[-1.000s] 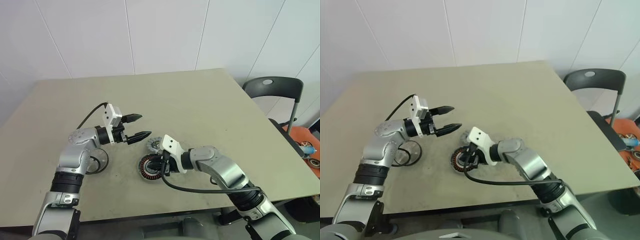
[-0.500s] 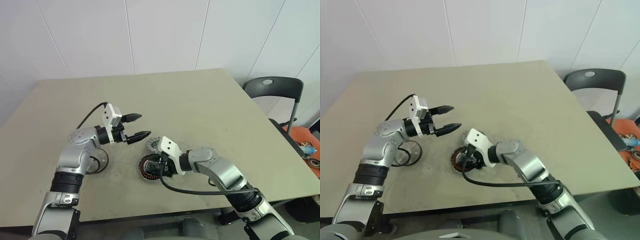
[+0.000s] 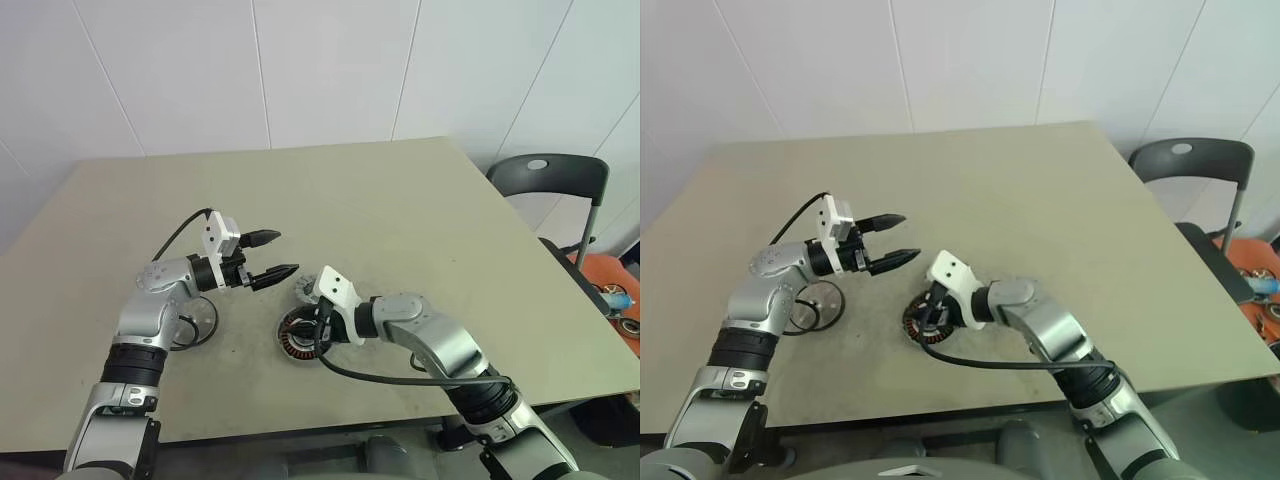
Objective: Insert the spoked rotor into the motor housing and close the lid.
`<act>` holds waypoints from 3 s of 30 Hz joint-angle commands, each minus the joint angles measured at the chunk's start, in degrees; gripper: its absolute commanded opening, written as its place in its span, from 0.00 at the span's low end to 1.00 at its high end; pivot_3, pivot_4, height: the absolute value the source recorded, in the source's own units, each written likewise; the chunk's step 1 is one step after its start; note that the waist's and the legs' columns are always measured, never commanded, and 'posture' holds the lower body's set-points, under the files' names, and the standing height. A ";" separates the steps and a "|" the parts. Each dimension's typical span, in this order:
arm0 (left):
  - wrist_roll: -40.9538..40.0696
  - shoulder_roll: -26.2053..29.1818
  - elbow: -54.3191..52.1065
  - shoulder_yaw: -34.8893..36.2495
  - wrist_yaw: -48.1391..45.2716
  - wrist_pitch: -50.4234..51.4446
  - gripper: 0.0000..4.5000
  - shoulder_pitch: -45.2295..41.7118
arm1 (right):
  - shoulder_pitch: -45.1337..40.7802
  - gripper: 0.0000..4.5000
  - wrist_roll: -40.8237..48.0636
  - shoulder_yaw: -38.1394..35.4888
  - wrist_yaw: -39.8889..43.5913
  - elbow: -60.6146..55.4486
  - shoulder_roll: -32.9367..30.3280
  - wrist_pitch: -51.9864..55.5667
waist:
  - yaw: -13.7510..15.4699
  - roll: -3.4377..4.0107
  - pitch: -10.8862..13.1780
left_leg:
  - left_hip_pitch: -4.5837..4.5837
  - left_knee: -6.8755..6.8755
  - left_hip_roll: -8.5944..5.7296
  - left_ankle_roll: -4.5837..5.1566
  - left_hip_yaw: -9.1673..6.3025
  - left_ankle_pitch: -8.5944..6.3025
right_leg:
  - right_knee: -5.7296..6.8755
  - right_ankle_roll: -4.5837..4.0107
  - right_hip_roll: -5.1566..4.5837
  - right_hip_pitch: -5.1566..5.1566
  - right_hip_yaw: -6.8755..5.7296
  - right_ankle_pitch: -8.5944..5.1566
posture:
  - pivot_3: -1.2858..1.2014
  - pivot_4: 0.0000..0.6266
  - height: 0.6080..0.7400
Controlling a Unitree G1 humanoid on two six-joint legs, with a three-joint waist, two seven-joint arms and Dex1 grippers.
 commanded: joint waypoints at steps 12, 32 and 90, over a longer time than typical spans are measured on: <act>-0.12 0.81 -0.36 1.23 0.63 -1.54 1.00 -1.30 | 0.11 0.03 -2.16 4.82 1.39 -0.98 -0.28 0.41 | -0.04 -0.02 -0.03 | 0.00 0.00 0.00 -0.01 0.00 0.01 | 0.02 -0.01 0.00 0.00 0.00 0.00 | 0.52 0.00 1.00; -0.13 0.43 1.14 0.72 -0.07 -2.59 1.00 -1.64 | 2.08 0.03 0.54 -0.57 1.77 -0.10 -2.60 0.17 | 0.03 -0.13 -0.20 | 0.06 0.02 0.00 -0.02 -0.01 0.01 | 0.03 -0.05 0.01 0.06 0.00 0.04 | 0.52 0.00 1.00; 0.15 -0.37 2.30 0.14 -0.03 -3.28 1.00 -2.78 | 3.99 0.18 1.65 -1.96 2.33 -8.45 -12.64 1.72 | 0.14 -0.18 -0.22 | 0.05 0.03 0.01 -0.04 0.01 0.02 | -0.04 -0.03 0.01 0.09 0.00 0.11 | 0.52 0.00 1.00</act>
